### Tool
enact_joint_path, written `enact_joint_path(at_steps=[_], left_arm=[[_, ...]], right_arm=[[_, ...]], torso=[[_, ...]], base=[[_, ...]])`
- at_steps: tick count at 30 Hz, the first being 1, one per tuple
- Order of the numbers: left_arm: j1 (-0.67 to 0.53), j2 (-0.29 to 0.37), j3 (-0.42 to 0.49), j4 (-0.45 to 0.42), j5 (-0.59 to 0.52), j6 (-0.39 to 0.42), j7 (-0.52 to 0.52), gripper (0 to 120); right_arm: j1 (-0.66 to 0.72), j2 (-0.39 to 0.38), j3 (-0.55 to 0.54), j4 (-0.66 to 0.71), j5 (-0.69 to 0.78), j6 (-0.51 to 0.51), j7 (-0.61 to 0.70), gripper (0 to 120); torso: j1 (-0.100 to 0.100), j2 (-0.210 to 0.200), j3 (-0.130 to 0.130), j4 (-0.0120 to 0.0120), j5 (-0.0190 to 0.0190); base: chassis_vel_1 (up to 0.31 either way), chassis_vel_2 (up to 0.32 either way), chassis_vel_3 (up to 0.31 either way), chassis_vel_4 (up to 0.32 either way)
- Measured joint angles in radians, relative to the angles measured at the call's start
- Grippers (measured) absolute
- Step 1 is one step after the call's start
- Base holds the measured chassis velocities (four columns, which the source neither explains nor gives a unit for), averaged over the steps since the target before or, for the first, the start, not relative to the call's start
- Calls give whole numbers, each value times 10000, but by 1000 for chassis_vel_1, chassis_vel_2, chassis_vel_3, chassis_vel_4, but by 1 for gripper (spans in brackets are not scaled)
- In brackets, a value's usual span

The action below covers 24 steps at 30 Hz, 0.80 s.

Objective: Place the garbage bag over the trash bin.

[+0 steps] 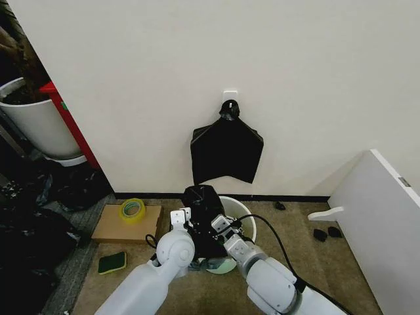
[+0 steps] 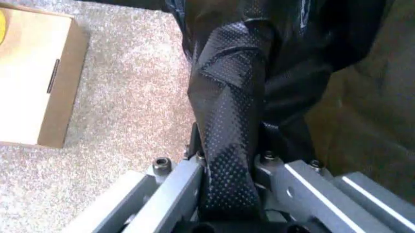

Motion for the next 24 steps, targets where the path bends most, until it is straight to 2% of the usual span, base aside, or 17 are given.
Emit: enact_joint_path(at_steps=[9,12,17,21,24], left_arm=[[341,244,-454,-290,-55,-474,113,1],[794,537,-914,-719,-27,-988,442,1],[1187,729,-1326,-1037,-5,-1282,591,1],[1834,913,-1826,-1549,45,-1507,790,1],[2223,1031,-2068,-1909,82,-1704,926,1]], right_arm=[[-137,75,283,0,182,31,130,0],[-269,-23,818,192,905,-46,520,0],[-350,-187,1211,266,1294,-57,776,0],[-254,-359,1412,36,1917,-35,1141,0],[-377,-531,1568,-186,2132,79,1355,0]], torso=[[2,-1,3,-1,2],[2,-1,3,2,4],[2,-1,2,-1,4],[2,-1,1,6,4],[2,-1,1,-1,3]], base=[[0,0,0,0],[0,0,0,0],[0,0,0,0],[0,0,0,0],[0,0,0,0]])
